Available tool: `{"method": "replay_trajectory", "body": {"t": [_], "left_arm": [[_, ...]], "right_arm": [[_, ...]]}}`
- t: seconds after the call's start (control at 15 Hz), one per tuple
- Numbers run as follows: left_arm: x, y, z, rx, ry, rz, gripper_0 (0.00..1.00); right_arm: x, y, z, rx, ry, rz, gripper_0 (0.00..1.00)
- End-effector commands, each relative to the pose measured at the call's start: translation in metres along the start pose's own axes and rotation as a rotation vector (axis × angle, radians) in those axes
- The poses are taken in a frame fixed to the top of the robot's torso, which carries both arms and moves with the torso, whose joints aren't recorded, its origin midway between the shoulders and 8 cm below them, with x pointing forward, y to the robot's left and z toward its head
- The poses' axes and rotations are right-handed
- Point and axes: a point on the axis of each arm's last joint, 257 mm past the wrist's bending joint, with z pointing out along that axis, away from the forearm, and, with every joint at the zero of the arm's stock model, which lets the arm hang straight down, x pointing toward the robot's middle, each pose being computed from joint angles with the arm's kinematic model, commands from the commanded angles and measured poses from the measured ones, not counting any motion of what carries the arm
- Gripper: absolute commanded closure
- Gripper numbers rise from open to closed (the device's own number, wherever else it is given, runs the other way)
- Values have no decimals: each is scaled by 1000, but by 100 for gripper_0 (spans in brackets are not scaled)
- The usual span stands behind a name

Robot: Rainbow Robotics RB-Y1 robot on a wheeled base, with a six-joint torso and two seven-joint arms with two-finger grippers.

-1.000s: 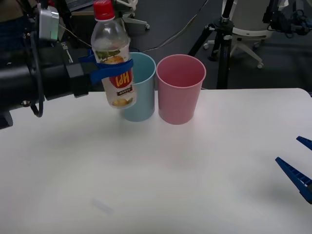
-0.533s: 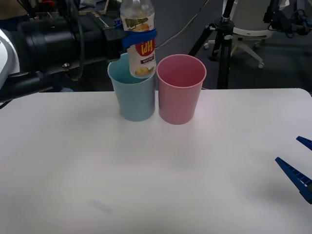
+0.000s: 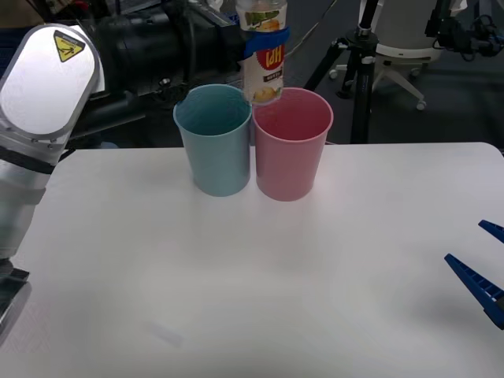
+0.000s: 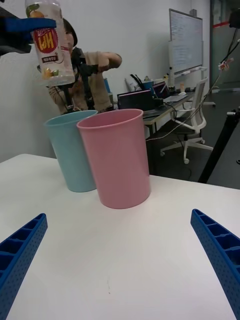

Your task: Grasp the object on the table and drop it into the matching bin: aluminum can to the light blue bin, PET bottle to the pink bin.

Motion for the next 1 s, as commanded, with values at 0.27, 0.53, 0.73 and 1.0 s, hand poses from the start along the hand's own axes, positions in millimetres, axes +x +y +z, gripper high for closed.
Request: {"method": "replay_trajectory", "body": {"t": [0.27, 0.53, 0.73, 1.0], "left_arm": [[7, 9, 44, -39, -11, -62, 100], [12, 14, 59, -76, -21, -72, 100], [18, 16, 66, -102, -15, -55, 100], [26, 14, 79, -126, -24, -55, 100]], "right_arm": [[0, 0, 0, 0, 0, 0, 0], [0, 0, 0, 0, 0, 0, 0], [0, 0, 0, 0, 0, 0, 0], [0, 0, 0, 0, 0, 0, 0]]}}
